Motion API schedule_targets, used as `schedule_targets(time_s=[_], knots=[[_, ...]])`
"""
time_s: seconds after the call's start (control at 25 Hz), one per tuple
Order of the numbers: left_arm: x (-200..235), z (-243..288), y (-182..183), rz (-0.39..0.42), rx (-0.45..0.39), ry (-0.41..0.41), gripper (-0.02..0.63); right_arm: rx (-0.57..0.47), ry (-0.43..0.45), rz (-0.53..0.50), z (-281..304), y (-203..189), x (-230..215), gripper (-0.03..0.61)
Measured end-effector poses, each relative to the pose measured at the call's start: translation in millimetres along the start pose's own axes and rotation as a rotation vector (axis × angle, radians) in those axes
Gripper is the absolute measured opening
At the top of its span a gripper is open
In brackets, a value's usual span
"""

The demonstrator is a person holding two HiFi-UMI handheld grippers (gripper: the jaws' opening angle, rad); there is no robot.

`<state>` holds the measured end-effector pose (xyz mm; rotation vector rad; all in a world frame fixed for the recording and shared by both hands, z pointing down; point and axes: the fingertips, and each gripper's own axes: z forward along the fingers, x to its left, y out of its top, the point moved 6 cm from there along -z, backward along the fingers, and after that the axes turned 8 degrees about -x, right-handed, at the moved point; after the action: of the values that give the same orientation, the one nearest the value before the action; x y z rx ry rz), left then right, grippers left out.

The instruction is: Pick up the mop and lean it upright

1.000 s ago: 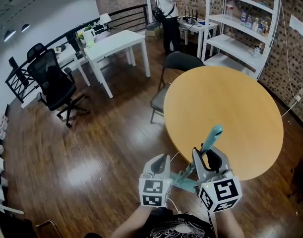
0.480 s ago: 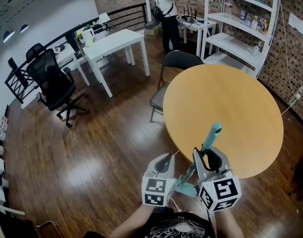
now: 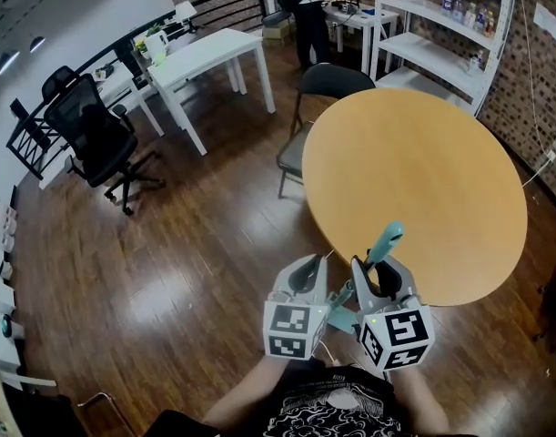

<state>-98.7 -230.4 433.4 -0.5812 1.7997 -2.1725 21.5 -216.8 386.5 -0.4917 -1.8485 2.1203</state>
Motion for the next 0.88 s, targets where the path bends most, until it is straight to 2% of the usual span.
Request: schedule_targets(time_s=[0.56, 0.72, 0.88], knots=[[20.7, 8.5, -5.6, -0.008, 0.026, 0.01, 0.003, 0.087, -0.045, 0.059, 45.2, -88.8, -5.6, 0.104], [23.7, 14.5, -8.6, -0.004, 0.04, 0.003, 0.003, 0.12, -0.055, 0.068, 55.1, -107.0, -6.9, 0.104], [26.3, 20.6, -11.0, -0.009, 0.047, -0.006, 0.003, 0.108, -0.051, 0.074, 66.9, -112.2, -9.4, 0.104]])
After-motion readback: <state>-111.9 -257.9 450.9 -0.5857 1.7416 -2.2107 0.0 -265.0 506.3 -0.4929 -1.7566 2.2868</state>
